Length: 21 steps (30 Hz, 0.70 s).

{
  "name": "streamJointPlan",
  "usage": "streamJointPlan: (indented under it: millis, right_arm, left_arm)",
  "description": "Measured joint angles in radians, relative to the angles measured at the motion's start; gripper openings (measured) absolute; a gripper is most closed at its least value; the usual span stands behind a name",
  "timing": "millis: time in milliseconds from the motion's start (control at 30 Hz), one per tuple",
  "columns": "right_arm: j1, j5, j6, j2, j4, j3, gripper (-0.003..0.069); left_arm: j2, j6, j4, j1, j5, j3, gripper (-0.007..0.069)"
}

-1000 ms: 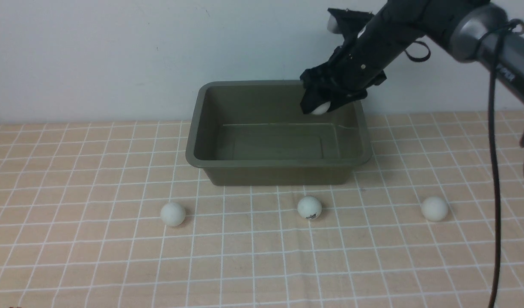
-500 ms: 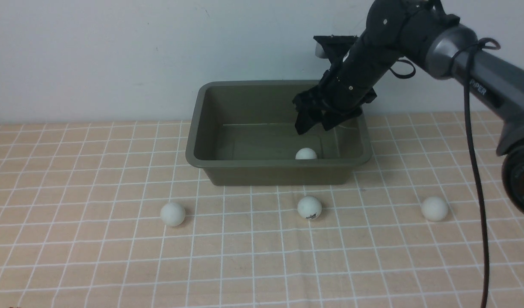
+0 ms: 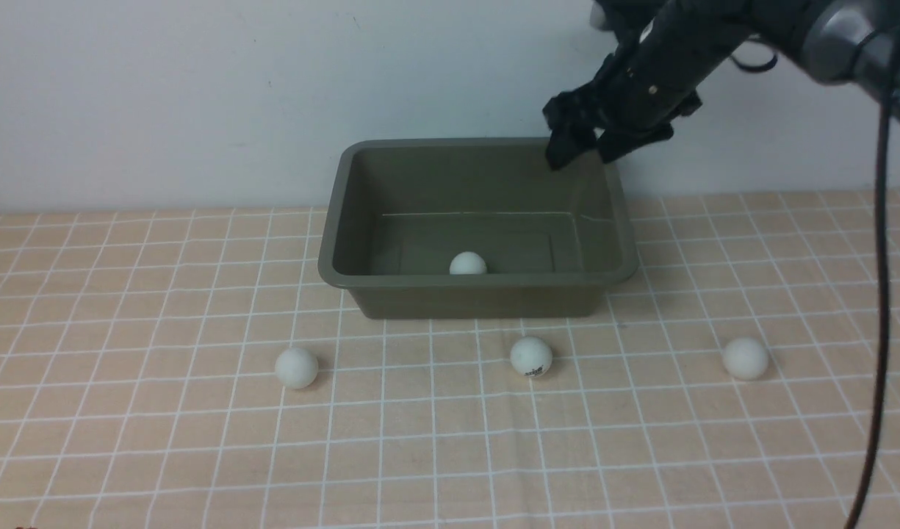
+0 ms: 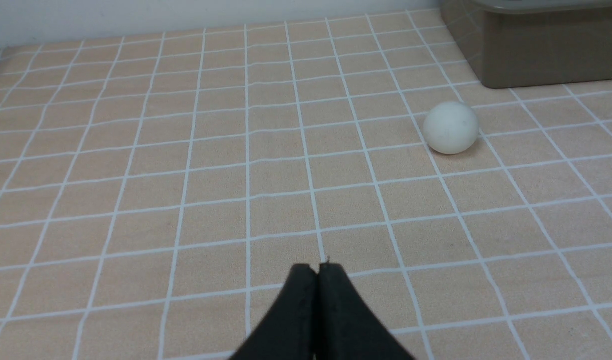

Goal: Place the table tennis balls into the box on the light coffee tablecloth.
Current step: 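Reach for and grasp a ping pong ball on the table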

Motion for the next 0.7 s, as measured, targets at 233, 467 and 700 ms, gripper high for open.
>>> streamJointPlan:
  millis: [233,467,700]
  right_arm:
    - [-0.079,0.000,0.021,-0.227,-0.111,0.187,0.0472]
    - [-0.110,0.001,0.023,-0.366,-0.165,0.494,0.0472]
    - [-0.110,-0.034,0.023,-0.366,-0.174,0.755,0.0472]
  left_arm:
    - [0.000,0.000,0.000,0.000,0.000,0.000,-0.0069]
    - [0.000,0.000,0.000,0.000,0.000,0.000,-0.0069]
    - [0.000,0.000,0.000,0.000,0.000,0.000,-0.0069]
